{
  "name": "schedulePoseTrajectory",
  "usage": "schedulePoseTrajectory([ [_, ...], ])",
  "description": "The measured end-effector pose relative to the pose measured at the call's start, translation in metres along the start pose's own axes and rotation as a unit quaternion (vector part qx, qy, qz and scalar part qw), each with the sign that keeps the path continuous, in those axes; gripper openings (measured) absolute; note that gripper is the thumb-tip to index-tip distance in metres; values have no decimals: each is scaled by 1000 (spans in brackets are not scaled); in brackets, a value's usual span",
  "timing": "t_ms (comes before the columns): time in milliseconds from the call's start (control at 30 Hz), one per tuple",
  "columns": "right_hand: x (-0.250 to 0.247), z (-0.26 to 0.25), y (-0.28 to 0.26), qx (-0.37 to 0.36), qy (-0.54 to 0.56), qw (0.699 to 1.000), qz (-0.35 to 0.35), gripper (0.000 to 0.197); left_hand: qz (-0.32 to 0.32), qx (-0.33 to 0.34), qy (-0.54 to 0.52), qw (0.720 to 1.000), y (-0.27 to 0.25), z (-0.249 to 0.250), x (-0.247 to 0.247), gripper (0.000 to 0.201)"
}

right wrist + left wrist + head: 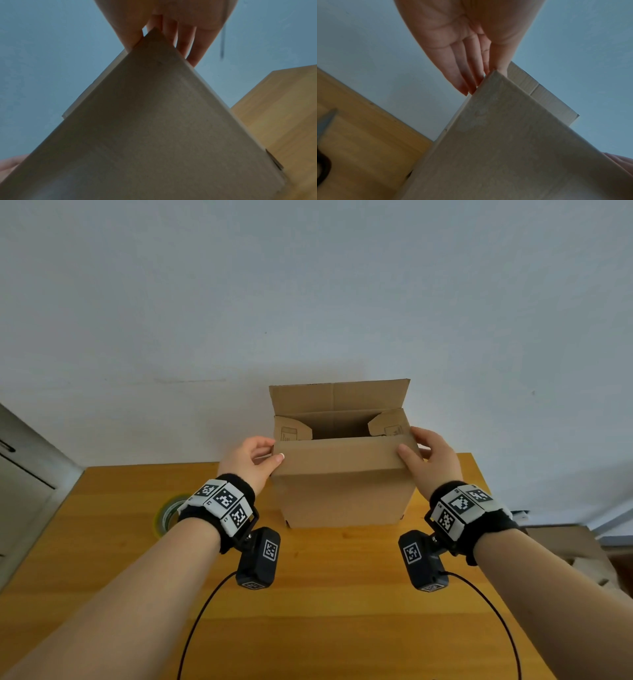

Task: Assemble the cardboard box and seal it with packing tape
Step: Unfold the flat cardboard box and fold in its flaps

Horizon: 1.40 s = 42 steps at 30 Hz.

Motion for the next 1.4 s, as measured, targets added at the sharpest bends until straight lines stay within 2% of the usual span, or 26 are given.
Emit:
schedulePoseTrajectory([
  [133, 1, -3, 4, 6, -18, 1000, -7, 59, -1, 7, 23, 1000, 1, 2, -1, 38],
  [233, -1, -17, 7, -9, -106, 994, -21, 70, -3, 7, 40, 999, 1, 4, -1, 39],
  [367, 5, -50, 12, -79, -287, 953, -54, 89, -4, 6, 53, 999, 0, 7, -1, 37],
  [433, 9, -62, 18, -101, -342, 932, -63, 95, -8, 7, 60, 998, -1, 8, -2, 36],
  [533, 12, -68, 24, -87, -374, 920, -78, 90, -16, 6, 54, 998, -1, 6, -1, 36],
  [667, 13, -67, 23, -112, -412, 903, -41, 84, -13, 6, 48, 999, -2, 4, 1, 39],
  [767, 12, -63, 17, -143, -424, 894, -24, 77, -2, 12, 58, 998, -1, 5, 3, 52],
  [867, 13, -52, 11, -139, -430, 891, -31, 60, 19, 29, 105, 994, 3, 7, 3, 67],
  [967, 17, -33, 7, -102, -417, 901, -65, 49, 9, 60, 167, 984, 4, 9, 4, 66],
  [1100, 16, -26, 6, -103, -374, 917, -91, 47, -56, 110, 277, 953, 4, 18, 18, 57],
  [1233, 14, -23, 7, -100, -369, 918, -104, 48, -81, 96, 314, 941, 3, 20, 31, 68],
  [1400, 16, -20, 7, -84, -367, 922, -93, 46, -102, 100, 356, 924, 6, 23, 27, 67],
])
Point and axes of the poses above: each hand's wrist, its own y-axis towards the middle knuckle, its own x-axis out of the palm, z = x × y, the point moved 3 cm from there along y, towards the middle knuckle, and after that the axes turned 12 degrees about -z, right-handed, at the moved point
